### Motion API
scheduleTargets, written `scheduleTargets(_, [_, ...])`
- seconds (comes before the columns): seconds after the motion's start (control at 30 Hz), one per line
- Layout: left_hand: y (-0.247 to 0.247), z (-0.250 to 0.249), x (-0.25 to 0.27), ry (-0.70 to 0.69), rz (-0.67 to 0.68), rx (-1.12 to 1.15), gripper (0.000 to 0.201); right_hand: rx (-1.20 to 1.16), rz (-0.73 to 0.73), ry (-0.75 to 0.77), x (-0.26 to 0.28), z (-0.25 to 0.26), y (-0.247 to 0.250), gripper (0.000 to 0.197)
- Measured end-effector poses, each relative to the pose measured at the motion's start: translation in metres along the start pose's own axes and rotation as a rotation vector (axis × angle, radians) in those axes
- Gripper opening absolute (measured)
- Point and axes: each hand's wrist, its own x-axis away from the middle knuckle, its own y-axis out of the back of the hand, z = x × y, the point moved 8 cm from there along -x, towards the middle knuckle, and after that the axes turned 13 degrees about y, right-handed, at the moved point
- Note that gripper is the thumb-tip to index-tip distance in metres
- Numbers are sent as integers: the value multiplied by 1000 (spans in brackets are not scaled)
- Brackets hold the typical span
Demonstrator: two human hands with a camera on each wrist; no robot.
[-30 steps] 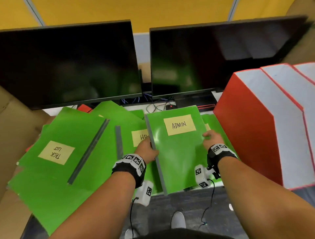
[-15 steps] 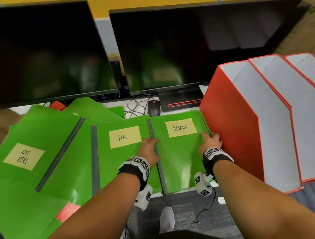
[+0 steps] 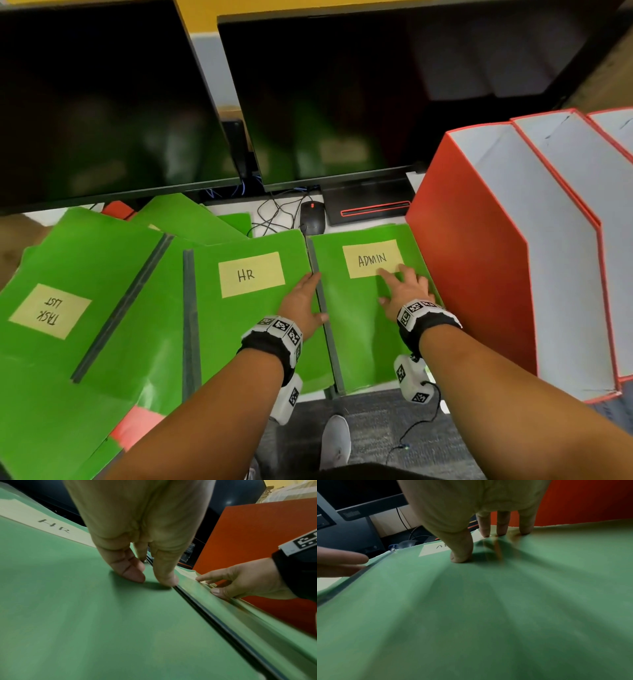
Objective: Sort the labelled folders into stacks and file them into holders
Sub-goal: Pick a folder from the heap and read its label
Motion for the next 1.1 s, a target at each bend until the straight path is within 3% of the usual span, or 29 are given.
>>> scheduleTargets(0.3, [5,9,2,34,121,-238,101,-26,-24,-20,-3,2,0,66])
scheduleTargets(0.47, [10,11,6,24,146,-153,97,-41,-16,-28,-3,10,4,71])
scheduleTargets(0.6, [28,10,11,-2,57,-25,83,-19,-109,48,-5,38,15,65])
scheduleTargets(0.73, [54,31,16,63,-64,50,65,-60,-111,137,-9,75,17,55])
scheduleTargets(1.1, [116,122,42,208,-220,208,52,-66,-74,288,-1,170,2,50])
